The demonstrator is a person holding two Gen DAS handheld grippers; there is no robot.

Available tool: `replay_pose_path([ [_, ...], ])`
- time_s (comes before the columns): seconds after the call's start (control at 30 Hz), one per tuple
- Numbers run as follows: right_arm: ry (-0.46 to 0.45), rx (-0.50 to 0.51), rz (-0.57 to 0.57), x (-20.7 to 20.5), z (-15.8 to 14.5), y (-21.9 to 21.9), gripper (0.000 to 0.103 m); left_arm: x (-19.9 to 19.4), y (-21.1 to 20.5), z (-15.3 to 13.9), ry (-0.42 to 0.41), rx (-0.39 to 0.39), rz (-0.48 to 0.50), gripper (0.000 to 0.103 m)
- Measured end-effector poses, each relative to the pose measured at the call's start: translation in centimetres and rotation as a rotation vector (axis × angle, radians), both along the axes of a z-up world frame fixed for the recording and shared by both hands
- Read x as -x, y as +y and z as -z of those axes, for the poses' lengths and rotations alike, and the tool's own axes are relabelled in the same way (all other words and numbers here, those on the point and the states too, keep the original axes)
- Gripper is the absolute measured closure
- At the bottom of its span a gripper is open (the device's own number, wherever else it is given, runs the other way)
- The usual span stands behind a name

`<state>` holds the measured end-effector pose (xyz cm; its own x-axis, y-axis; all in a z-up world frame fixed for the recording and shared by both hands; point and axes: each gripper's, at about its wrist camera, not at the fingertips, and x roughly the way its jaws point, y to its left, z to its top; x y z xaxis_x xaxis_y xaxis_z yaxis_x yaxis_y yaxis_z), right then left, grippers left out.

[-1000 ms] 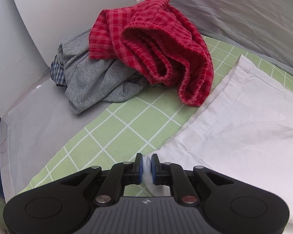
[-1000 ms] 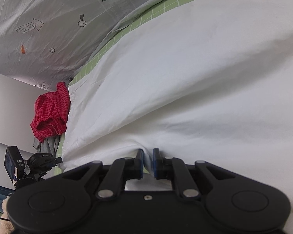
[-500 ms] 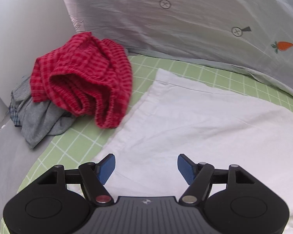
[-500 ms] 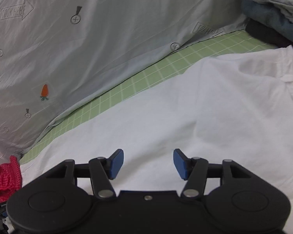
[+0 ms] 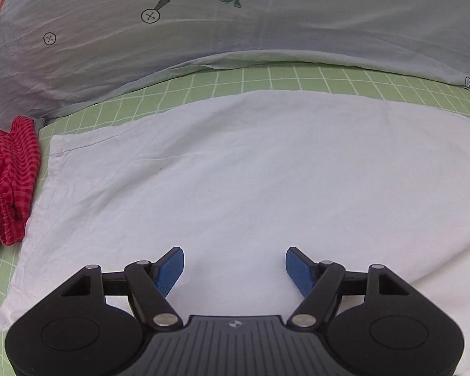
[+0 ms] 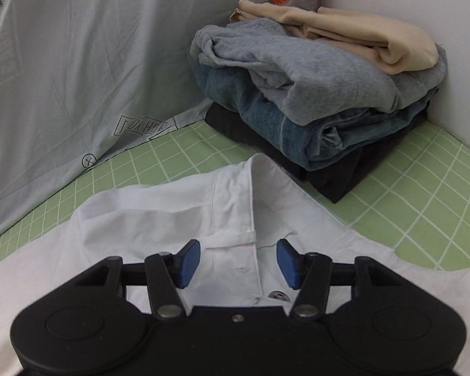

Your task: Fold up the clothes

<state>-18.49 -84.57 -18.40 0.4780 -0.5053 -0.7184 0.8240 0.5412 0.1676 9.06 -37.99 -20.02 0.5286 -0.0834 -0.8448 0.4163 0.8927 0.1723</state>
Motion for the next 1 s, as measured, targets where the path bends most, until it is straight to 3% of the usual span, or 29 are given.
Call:
replay_pose_path([
  [0.1,0.022,-0.016,-0.065,-1.2,1.7,-1.7,0.051,-0.2,-0.3,0.0,0.001,-0.019,-0.031,0.028],
  [0.13,0.027,0.001,-0.087,-1.7,1.4,-2.0,0.071,-0.3,-0.4,0.1,0.001,-0.026,-0.041,0.027],
  [0.2,0.039,0.038,-0.128,-2.7,0.7,-2.7,0.091,-0.3,-0.7,0.1,-0.001,-0.04,-0.058,0.024],
  [0.33,0.172,0.21,-0.208,-6.1,-0.7,-4.6,0.091,0.0,-1.2,0.1,-0.021,-0.069,-0.063,0.02],
  [0.5,0.349,0.296,-0.273,-10.2,1.2,-6.5,0.089,-0.1,-1.2,0.1,-0.016,-0.057,-0.089,0.015],
  [0.57,0.385,0.343,-0.273,-10.8,1.4,-6.1,0.086,-0.3,-1.0,0.1,-0.011,-0.058,-0.091,0.014],
  [0.63,0.364,0.357,-0.27,-10.6,0.7,-5.6,0.077,-0.4,-0.9,0.0,-0.005,-0.063,-0.095,0.015],
  [0.7,0.304,0.349,-0.276,-9.3,-0.4,-4.5,0.062,-0.2,-0.6,-0.4,-0.015,-0.064,-0.096,0.015],
  [0.77,0.246,0.343,-0.282,-8.1,-1.6,-3.4,0.036,0.2,-0.3,-1.0,-0.033,-0.059,-0.094,0.015],
  [0.87,0.191,0.353,-0.292,-5.2,-3.4,-0.1,0.028,1.0,0.8,-2.5,-0.055,-0.033,-0.087,0.015],
  [1.0,0.154,0.315,-0.197,-0.1,-4.4,3.4,0.016,3.4,2.9,-4.1,-0.071,-0.022,-0.093,0.015],
])
